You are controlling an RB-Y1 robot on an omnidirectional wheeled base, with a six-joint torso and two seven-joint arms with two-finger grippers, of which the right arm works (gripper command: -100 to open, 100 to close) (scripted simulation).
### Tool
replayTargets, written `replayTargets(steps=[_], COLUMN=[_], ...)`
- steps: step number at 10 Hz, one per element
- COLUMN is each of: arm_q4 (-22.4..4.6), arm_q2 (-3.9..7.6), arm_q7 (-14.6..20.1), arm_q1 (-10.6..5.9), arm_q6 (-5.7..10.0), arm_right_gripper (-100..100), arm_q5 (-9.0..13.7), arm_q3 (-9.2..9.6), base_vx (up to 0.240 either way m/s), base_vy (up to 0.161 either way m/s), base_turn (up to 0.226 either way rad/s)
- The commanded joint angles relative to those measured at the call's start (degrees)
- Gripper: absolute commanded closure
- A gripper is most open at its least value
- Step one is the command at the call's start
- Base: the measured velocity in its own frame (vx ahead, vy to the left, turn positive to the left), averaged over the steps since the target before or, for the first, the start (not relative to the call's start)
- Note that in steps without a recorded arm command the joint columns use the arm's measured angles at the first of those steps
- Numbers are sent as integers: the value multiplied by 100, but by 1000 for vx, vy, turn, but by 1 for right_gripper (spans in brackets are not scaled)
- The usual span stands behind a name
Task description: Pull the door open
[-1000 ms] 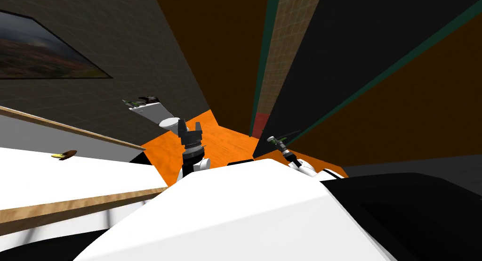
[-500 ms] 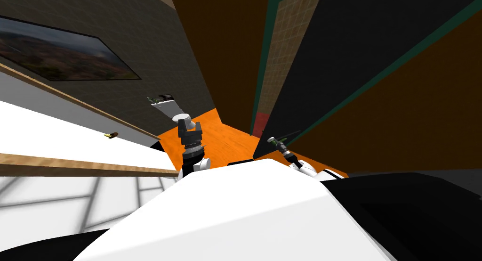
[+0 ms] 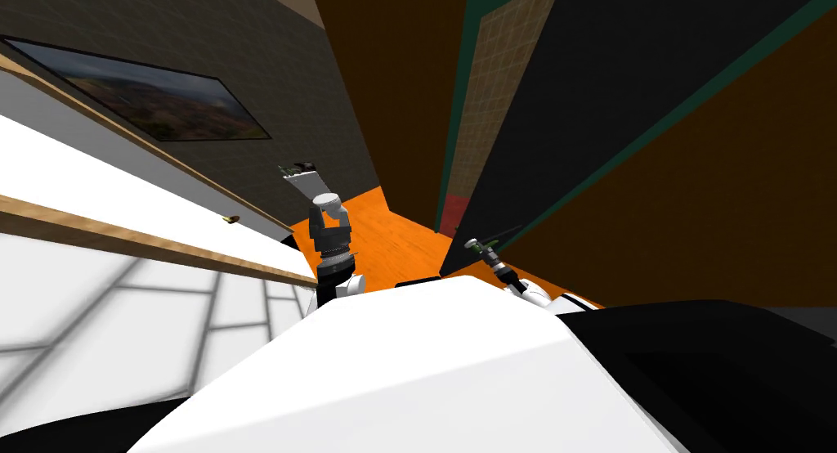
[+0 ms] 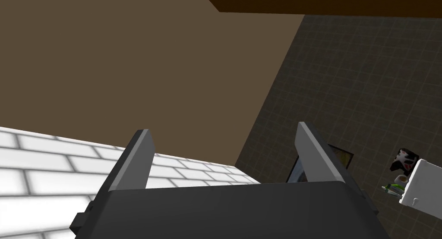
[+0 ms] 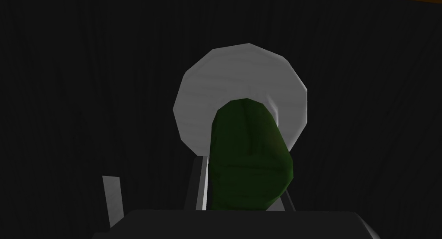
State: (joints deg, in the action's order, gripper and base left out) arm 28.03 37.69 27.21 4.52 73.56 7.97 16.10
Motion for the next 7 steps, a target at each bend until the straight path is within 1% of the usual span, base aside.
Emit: replayTargets(steps=[1,2,3,4,5,6,7], arm_q4=[179,228,339,461,525,525,590], arm_q2=[30,38,57,78,89,89,100], arm_q7=[-19,-25,-36,-50,-56,-56,-63], arm_q1=[105,133,198,269,306,306,344], arm_q6=[15,19,28,38,44,44,49], arm_right_gripper=[100,100,100,100,100,100,100], arm_q5=[-65,-83,-123,-168,-191,-191,-214], arm_q3=[38,48,72,97,111,111,125], base_vx=[-116,-191,-202,-200,-156,-80,-58], base_vy=[-60,-58,-57,-116,-98,-54,-44], base_turn=[23,34,16,5,17,-12,-5])
